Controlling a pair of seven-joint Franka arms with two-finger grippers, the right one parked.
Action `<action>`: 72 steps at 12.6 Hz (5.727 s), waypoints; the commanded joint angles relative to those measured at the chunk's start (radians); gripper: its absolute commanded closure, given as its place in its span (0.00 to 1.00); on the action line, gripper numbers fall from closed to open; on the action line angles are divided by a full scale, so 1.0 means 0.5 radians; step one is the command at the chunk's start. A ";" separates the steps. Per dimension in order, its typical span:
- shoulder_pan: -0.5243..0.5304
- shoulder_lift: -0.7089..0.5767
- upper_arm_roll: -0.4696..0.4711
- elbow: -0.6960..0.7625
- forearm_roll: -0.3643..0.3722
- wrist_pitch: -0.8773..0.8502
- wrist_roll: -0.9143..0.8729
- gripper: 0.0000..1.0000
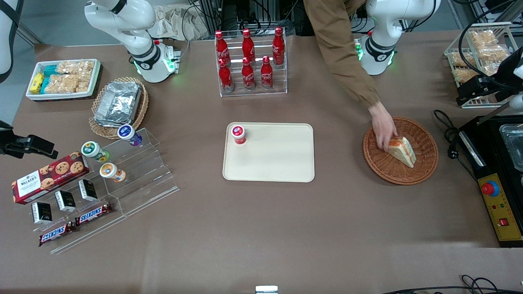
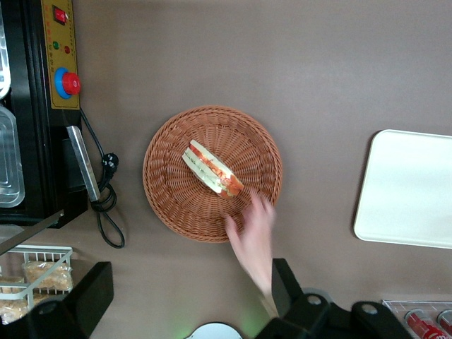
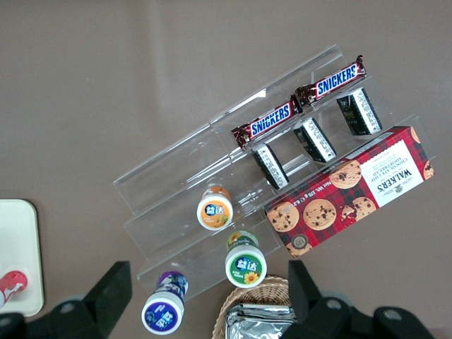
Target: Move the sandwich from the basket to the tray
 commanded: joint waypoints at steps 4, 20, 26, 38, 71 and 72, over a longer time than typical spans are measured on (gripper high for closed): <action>0.012 0.068 -0.008 0.074 0.013 -0.058 -0.104 0.00; 0.028 0.064 -0.091 -1.509 0.013 1.683 -1.516 0.00; 0.037 0.261 -0.070 -1.791 0.010 2.214 -1.602 0.00; 0.086 0.271 -0.067 -1.810 0.010 2.280 -1.581 1.00; 0.022 0.889 -1.438 -1.003 0.537 1.859 -1.270 1.00; 0.022 0.978 -1.435 -1.000 0.692 1.896 -1.362 1.00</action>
